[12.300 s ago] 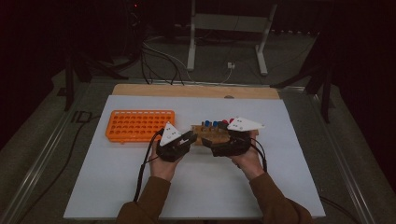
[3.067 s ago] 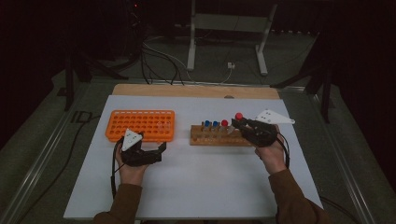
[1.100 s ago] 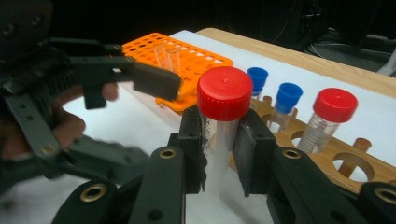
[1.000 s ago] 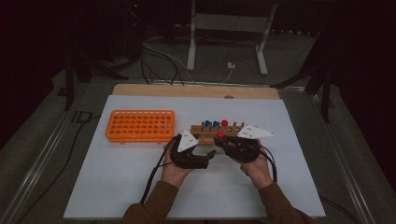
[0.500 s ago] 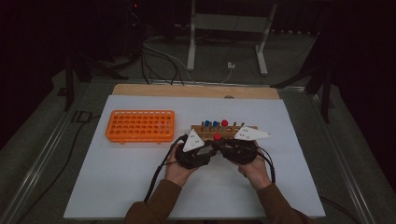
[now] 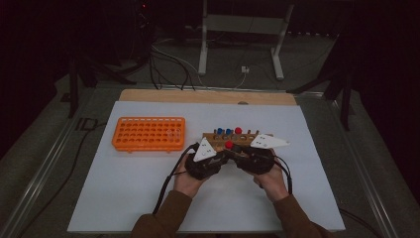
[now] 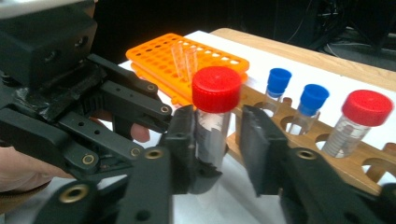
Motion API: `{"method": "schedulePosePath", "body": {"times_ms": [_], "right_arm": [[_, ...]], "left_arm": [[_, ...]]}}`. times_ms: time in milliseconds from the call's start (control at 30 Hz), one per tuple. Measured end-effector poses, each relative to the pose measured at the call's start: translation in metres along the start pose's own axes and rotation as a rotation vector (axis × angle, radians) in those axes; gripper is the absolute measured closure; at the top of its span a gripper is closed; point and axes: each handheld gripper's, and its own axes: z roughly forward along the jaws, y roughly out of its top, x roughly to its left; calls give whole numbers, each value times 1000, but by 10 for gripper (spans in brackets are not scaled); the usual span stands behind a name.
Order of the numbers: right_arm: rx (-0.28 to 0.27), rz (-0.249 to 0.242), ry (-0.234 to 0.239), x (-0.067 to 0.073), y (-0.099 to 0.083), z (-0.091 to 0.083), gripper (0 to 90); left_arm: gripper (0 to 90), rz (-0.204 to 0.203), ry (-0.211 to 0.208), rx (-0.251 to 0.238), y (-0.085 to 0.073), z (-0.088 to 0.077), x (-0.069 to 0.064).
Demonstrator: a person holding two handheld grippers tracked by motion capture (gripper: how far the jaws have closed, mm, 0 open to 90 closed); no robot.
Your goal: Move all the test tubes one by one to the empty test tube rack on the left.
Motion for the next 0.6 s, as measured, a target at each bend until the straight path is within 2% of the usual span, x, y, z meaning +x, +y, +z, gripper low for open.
{"method": "schedulePosePath", "body": {"times_ms": [233, 467, 600], "right_arm": [[-18, 6, -12, -2, 1, -5, 397], [11, -15, -86, -1, 0, -6, 195], [3, -9, -113, -3, -1, -9, 149]], "left_arm": [[756, -22, 31, -10, -1, -10, 10], [756, -37, 57, -24, -2, -21, 17], [756, -47, 69, -35, -3, -28, 22]]}}
